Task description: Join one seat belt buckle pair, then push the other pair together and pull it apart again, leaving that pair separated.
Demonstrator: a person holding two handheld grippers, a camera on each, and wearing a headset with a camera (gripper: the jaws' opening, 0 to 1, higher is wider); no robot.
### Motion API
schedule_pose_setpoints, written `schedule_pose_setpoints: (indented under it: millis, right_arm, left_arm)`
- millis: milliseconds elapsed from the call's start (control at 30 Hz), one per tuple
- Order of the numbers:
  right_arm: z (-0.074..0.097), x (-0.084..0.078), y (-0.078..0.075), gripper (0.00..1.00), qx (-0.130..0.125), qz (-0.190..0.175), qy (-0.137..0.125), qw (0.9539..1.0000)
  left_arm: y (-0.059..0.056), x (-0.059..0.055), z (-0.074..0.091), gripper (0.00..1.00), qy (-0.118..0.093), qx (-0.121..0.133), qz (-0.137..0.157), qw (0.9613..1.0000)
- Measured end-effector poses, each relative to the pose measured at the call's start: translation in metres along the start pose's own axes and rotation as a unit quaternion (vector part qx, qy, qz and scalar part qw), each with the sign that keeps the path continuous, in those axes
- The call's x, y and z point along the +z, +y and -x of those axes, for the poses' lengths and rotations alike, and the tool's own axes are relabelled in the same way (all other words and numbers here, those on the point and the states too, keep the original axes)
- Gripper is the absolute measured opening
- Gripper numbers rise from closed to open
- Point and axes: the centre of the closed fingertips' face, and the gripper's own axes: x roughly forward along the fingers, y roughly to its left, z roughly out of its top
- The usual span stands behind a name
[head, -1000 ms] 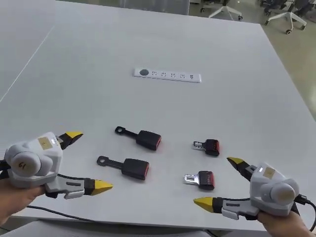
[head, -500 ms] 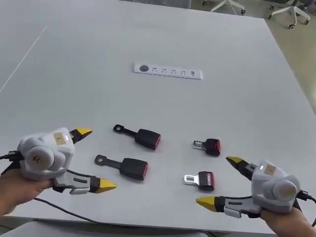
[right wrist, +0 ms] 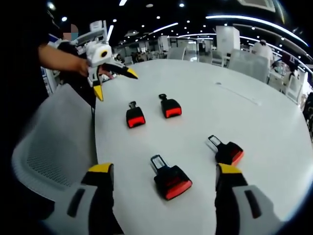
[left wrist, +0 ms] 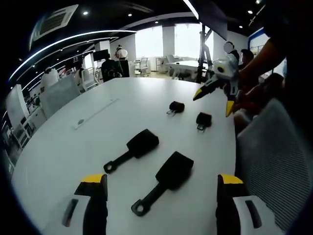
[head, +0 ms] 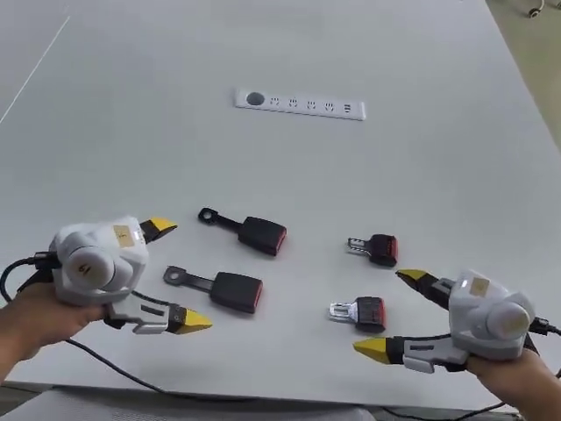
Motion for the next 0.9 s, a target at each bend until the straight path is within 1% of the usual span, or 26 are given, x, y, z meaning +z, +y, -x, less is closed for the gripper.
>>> schedule_pose_setpoints:
  millis: [133,167,233,300,367,400,433,467,500,533,567,633,733,767,833,900]
  right_arm:
    - [-0.005,-0.005,-0.005,0.85,0.007,0.006,0.011,0.9999]
    - [-0.006,-0.008,-0.006,0.85,0.011,0.006,0.019,0.9997]
    - [-0.007,-0.011,-0.008,0.83,0.017,0.009,0.022,0.9996]
    - [-0.008,-0.014,-0.01,0.81,0.021,0.012,0.027,0.9993]
    - [-0.009,-0.018,-0.011,0.8,0.026,0.015,0.038,0.9988]
    - [-0.009,-0.02,-0.011,0.78,0.031,0.014,0.041,0.9986]
    - [-0.01,-0.022,-0.012,0.77,0.034,0.014,0.043,0.9984]
    - [-0.011,-0.024,-0.012,0.76,0.037,0.015,0.048,0.998]
    - [-0.012,-0.025,-0.013,0.76,0.039,0.016,0.05,0.9979]
    - [-0.013,-0.026,-0.012,0.76,0.044,0.021,0.053,0.9974]
    - [-0.014,-0.026,-0.011,0.76,0.049,0.025,0.056,0.9969]
    - [-0.015,-0.028,-0.01,0.74,0.058,0.033,0.062,0.9958]
    - [-0.018,-0.032,-0.008,0.72,0.071,0.043,0.073,0.9938]
    - [-0.018,-0.032,-0.007,0.71,0.079,0.042,0.076,0.9931]
    - [-0.019,-0.036,-0.008,0.69,0.085,0.048,0.083,0.9917]
    - [-0.02,-0.039,-0.008,0.67,0.091,0.05,0.088,0.9906]
  left_arm:
    - [0.001,-0.004,-0.012,0.93,0.011,-0.013,-0.007,0.9998]
    - [0.001,-0.005,-0.017,0.92,0.014,-0.017,-0.009,0.9997]
    - [0.001,-0.007,-0.024,0.92,0.021,-0.021,-0.021,0.9994]
    - [-0.002,-0.008,-0.029,0.88,0.026,-0.033,-0.023,0.9988]
    - [-0.004,-0.01,-0.037,0.85,0.033,-0.044,-0.036,0.9978]
    - [-0.002,-0.016,-0.042,0.84,0.038,-0.048,-0.042,0.9973]
    - [-0.002,-0.02,-0.047,0.84,0.045,-0.054,-0.042,0.9966]
    - [-0.004,-0.021,-0.05,0.83,0.048,-0.06,-0.045,0.996]
    - [-0.006,-0.024,-0.055,0.82,0.054,-0.071,-0.06,0.9942]
    - [-0.008,-0.026,-0.058,0.81,0.062,-0.076,-0.073,0.9925]
    - [-0.011,-0.03,-0.062,0.8,0.072,-0.087,-0.084,0.99]
    - [-0.013,-0.034,-0.069,0.78,0.079,-0.099,-0.09,0.9878]
    - [-0.013,-0.037,-0.077,0.75,0.09,-0.106,-0.099,0.9854]
    - [-0.013,-0.038,-0.078,0.74,0.092,-0.109,-0.101,0.9846]
    - [-0.015,-0.04,-0.082,0.7,0.094,-0.115,-0.112,0.9825]
    - [-0.016,-0.044,-0.085,0.68,0.103,-0.122,-0.123,0.9794]
